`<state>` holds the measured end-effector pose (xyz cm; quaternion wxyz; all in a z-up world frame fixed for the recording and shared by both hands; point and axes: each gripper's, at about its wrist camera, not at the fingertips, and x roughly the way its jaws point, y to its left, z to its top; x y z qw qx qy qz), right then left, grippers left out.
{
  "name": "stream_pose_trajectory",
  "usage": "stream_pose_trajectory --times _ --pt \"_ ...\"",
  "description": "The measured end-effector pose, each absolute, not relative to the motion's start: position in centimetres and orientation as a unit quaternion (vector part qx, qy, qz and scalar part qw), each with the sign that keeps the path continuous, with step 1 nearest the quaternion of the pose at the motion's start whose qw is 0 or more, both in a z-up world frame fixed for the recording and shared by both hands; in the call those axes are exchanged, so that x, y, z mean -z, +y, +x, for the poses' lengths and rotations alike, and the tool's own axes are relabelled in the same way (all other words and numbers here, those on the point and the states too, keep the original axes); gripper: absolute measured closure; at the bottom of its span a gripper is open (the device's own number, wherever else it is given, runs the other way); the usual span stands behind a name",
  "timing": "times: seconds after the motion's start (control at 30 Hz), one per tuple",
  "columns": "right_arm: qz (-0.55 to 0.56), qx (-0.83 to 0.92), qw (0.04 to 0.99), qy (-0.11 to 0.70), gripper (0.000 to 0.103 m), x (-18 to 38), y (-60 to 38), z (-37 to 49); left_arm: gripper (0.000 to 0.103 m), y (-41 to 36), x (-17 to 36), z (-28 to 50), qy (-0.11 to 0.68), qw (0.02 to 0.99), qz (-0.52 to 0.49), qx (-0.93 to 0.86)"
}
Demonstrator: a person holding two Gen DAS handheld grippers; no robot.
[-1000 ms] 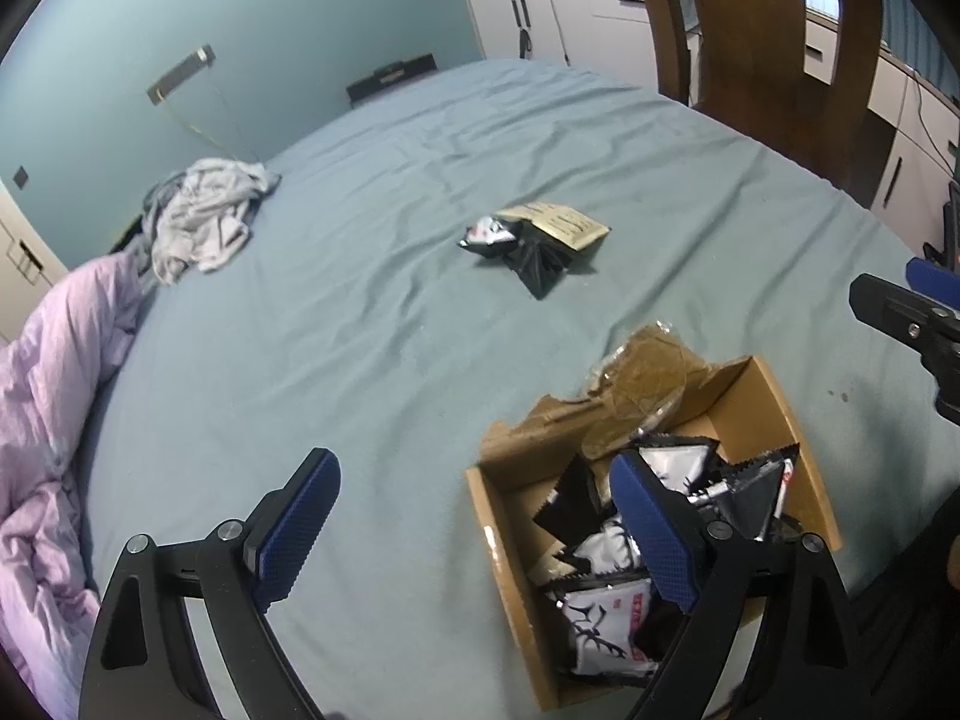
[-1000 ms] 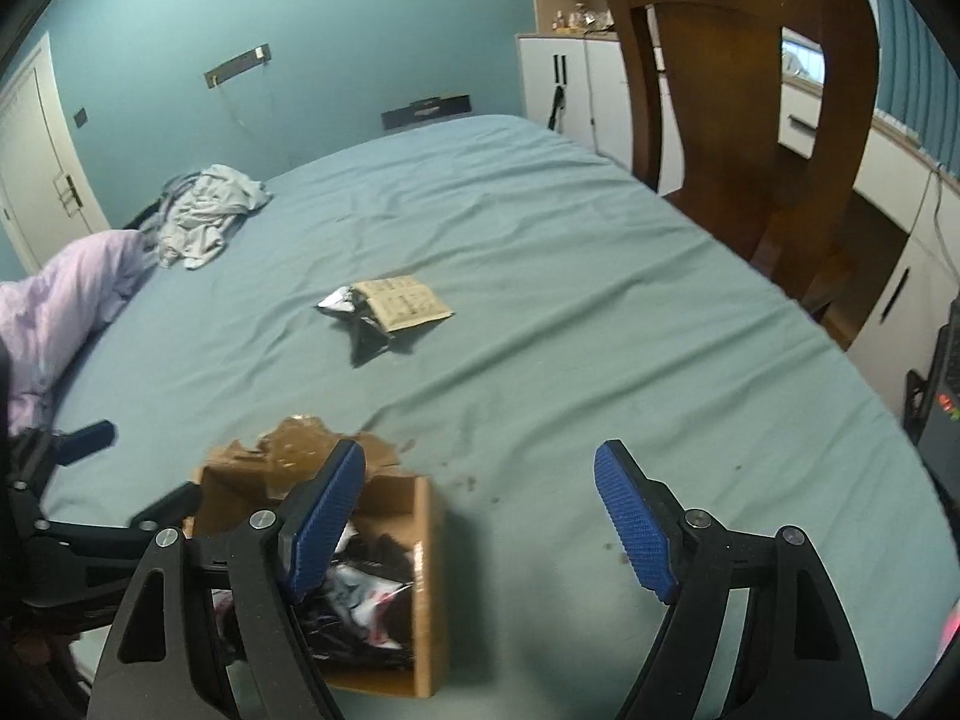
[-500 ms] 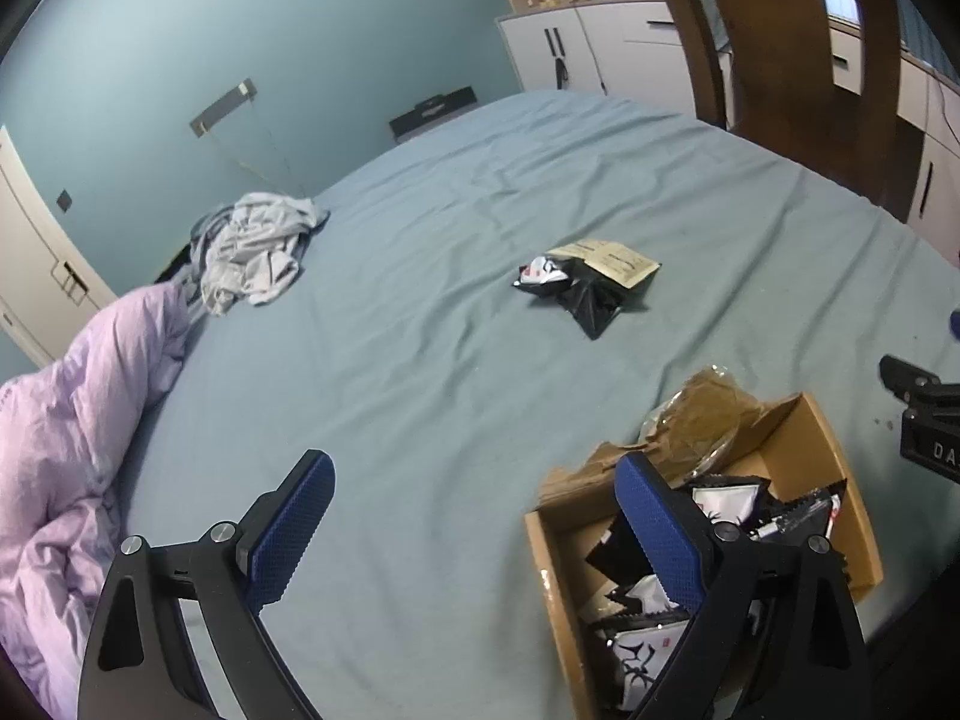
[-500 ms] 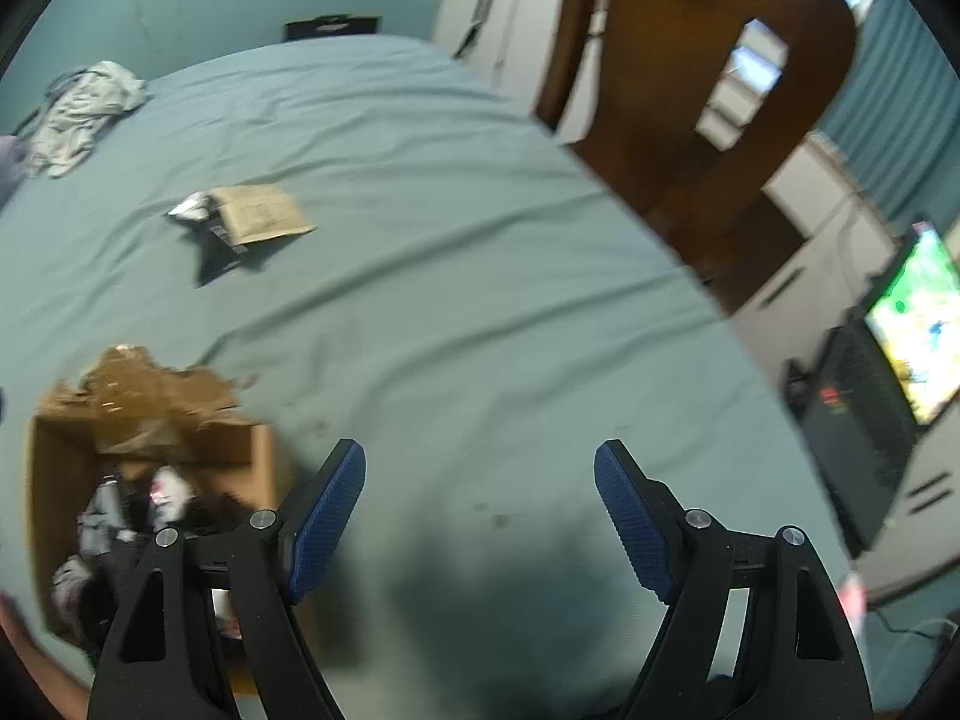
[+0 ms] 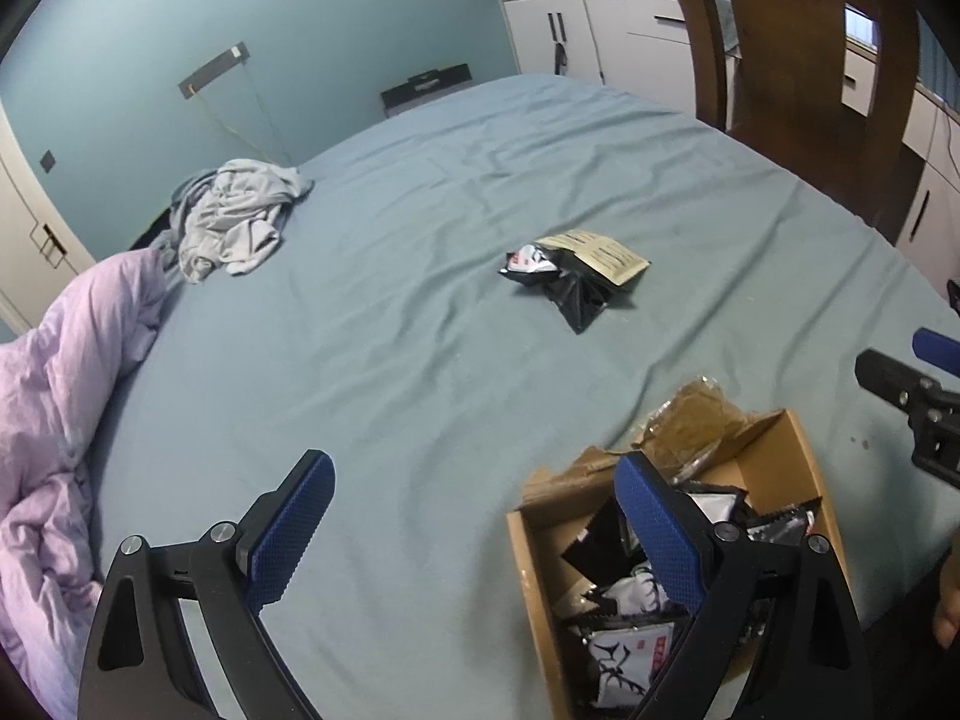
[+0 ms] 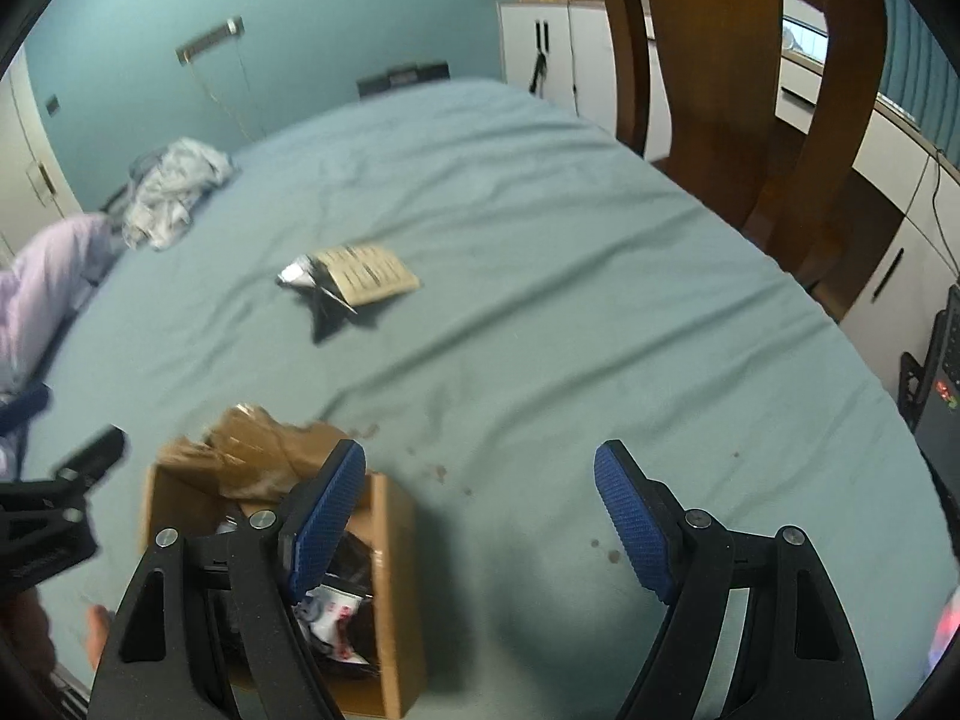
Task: Organize snacks
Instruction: 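Move both open grippers back toward the remaining packets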
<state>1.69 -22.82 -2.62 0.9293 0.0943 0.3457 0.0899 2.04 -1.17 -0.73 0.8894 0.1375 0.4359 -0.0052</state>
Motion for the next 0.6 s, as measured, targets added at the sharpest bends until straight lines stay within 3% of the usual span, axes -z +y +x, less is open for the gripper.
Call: stream_pose_trajectory --times 0.6 --pt "0.022 -0.153 0.907 0.392 0.025 3.1 -22.2 10.9 0.007 -0.9 0.7 3.5 0.424 0.896 0.13 0.014"
